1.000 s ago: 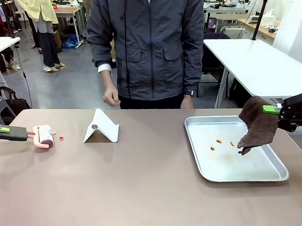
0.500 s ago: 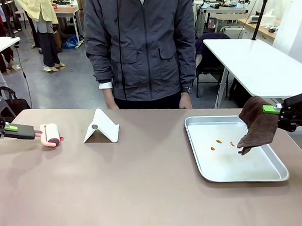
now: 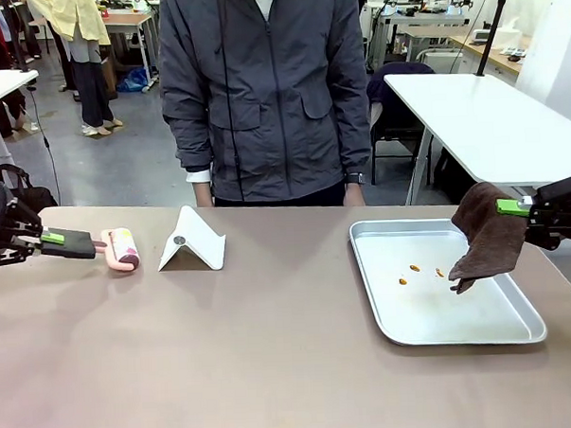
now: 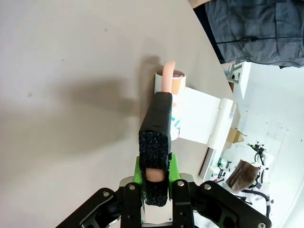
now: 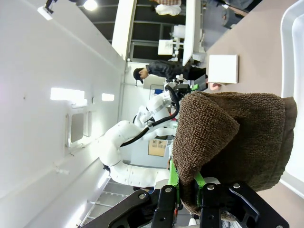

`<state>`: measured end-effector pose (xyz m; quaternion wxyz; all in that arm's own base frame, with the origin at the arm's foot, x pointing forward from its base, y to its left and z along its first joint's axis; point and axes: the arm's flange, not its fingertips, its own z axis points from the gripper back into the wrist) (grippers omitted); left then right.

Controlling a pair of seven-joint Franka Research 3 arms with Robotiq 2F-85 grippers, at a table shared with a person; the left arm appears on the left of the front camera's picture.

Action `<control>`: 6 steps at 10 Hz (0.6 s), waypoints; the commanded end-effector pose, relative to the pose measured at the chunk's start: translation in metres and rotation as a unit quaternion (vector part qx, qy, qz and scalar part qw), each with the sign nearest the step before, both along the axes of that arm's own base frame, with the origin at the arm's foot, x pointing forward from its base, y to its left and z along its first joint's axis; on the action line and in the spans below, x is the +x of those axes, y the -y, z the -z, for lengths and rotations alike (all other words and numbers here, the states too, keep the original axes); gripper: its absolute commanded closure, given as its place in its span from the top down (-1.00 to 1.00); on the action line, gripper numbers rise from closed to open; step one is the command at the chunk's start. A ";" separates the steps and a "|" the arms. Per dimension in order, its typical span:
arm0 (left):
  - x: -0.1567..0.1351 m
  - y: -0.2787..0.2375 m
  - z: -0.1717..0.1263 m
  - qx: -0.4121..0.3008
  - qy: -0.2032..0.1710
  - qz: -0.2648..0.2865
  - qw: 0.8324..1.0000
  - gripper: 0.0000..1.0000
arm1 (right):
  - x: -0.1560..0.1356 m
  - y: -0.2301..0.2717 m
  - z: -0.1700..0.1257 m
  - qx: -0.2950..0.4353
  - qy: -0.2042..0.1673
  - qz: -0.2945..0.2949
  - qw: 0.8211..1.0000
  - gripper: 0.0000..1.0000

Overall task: Clean the surface of the table.
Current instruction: If a person points to the right, clean the right side of the table with your right hand, and if they point to the left, clean the left side with your left hand.

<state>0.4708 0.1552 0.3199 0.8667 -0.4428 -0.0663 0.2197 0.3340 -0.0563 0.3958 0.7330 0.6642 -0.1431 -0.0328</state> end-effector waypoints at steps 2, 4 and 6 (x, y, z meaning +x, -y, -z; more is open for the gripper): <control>-0.008 0.008 0.015 -0.013 -0.002 -0.012 1.000 -0.56 | -0.001 0.000 -0.005 0.005 0.006 0.002 1.000 -1.00; -0.024 -0.005 -0.019 -0.117 0.049 -0.026 0.992 -0.56 | -0.001 0.000 -0.005 0.005 0.006 0.002 1.000 -1.00; -0.050 -0.024 -0.055 -0.197 0.103 -0.014 0.975 -0.56 | -0.001 0.000 -0.005 0.005 0.006 0.002 1.000 -1.00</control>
